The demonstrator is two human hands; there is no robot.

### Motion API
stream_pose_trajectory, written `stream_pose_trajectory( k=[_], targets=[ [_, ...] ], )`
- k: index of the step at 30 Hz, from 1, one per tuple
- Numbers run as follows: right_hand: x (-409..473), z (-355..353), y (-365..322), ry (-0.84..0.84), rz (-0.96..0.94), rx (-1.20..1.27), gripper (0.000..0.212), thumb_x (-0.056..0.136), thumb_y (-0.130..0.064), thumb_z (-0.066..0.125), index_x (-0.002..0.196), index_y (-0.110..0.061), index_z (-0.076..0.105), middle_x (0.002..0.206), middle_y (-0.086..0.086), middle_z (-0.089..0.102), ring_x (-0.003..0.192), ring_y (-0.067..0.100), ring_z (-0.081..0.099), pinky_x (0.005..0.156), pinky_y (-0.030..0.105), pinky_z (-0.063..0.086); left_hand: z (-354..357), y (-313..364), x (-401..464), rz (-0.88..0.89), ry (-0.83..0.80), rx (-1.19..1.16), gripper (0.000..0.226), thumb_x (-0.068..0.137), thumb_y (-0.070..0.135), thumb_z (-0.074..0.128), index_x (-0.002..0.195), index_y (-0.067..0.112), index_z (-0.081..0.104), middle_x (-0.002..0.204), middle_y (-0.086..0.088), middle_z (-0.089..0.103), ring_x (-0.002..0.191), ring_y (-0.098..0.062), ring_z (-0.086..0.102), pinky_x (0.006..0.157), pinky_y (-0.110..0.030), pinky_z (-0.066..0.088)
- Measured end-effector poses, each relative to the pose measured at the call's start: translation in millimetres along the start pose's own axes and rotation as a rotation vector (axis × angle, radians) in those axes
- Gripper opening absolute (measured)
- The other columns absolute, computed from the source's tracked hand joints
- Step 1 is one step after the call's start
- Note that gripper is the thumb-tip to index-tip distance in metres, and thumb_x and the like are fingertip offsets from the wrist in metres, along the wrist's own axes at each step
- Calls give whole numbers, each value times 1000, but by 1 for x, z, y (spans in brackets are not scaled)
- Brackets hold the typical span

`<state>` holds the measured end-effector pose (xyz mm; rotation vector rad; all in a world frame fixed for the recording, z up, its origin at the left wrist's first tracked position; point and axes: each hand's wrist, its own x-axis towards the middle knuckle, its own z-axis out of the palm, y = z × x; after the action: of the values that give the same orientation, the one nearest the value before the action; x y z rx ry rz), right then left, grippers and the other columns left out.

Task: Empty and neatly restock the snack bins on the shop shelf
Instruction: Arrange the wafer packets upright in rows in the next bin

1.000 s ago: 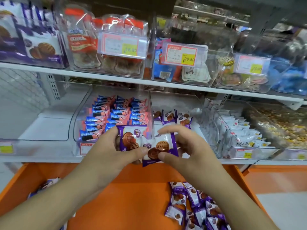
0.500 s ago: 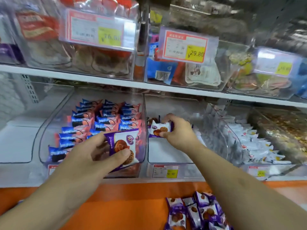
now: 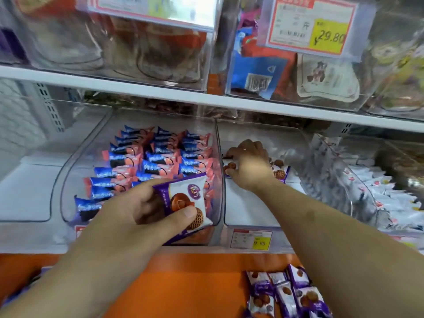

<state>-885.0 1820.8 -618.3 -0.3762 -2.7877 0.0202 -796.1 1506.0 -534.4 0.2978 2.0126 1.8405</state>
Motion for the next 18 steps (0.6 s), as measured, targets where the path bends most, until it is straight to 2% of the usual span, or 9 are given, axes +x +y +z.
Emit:
stream_pose_trajectory(
  k=[1,3,6,7,9,12,14,16,18],
  targets=[
    [-2,-5,-2,-20,5,-4,49,83,-40,76,131,-34,66,128,6,52,125,32,42,103,40,38,-1,0,-1,-1,-3,-14,28,77,16,82,102,27,78,93,9,81,85,-4,77,71,-21,61],
    [-10,-21,-6,-45,46,26,55,85,-41,75,138,-32,61,132,9,53,128,35,43,106,42,39,-3,2,-3,-3,-7,-40,35,80,11,81,111,26,76,96,6,81,90,-10,78,74,-22,62],
    [-37,-60,-21,-15,96,203,51,89,-27,72,139,-27,61,130,8,56,126,33,49,108,37,42,-6,7,-6,-13,7,-81,39,83,7,80,116,25,72,97,1,81,90,-17,79,77,-31,63],
    [-52,-77,-27,16,96,316,44,90,-20,71,133,-27,63,123,4,58,119,28,54,103,32,44,-7,8,-7,-14,14,-91,39,82,8,80,116,25,71,97,1,81,89,-17,79,76,-32,64],
    [-93,-115,-43,27,106,622,34,91,-7,68,117,-30,67,109,-3,61,101,16,61,87,22,46,-7,12,-11,-8,13,-83,40,80,11,83,116,25,71,97,1,81,90,-17,78,85,-35,62],
    [-154,-162,-69,-191,39,1088,37,93,2,69,118,-25,68,111,1,66,101,18,66,77,25,52,-2,14,-19,25,1,-59,38,76,12,85,109,25,74,99,-2,81,95,-23,77,97,-46,58],
    [-178,-175,-80,-291,31,1220,35,93,-2,74,120,-24,68,113,-1,66,97,18,70,78,28,55,5,14,-27,40,-20,-72,36,72,13,86,104,24,76,98,-4,80,95,-28,77,96,-50,59],
    [-190,-177,-82,-239,96,1249,28,93,-1,75,112,-21,71,104,-3,69,83,17,72,75,28,57,12,15,-37,58,-76,-41,38,70,18,86,106,23,74,100,-3,80,97,-26,76,95,-50,59],
    [-197,-180,-79,-173,170,1241,21,92,2,75,104,-16,72,92,-1,72,73,18,71,70,26,57,18,16,-44,85,-110,25,39,76,15,85,112,23,71,99,1,80,96,-20,76,93,-43,61]
  ],
)
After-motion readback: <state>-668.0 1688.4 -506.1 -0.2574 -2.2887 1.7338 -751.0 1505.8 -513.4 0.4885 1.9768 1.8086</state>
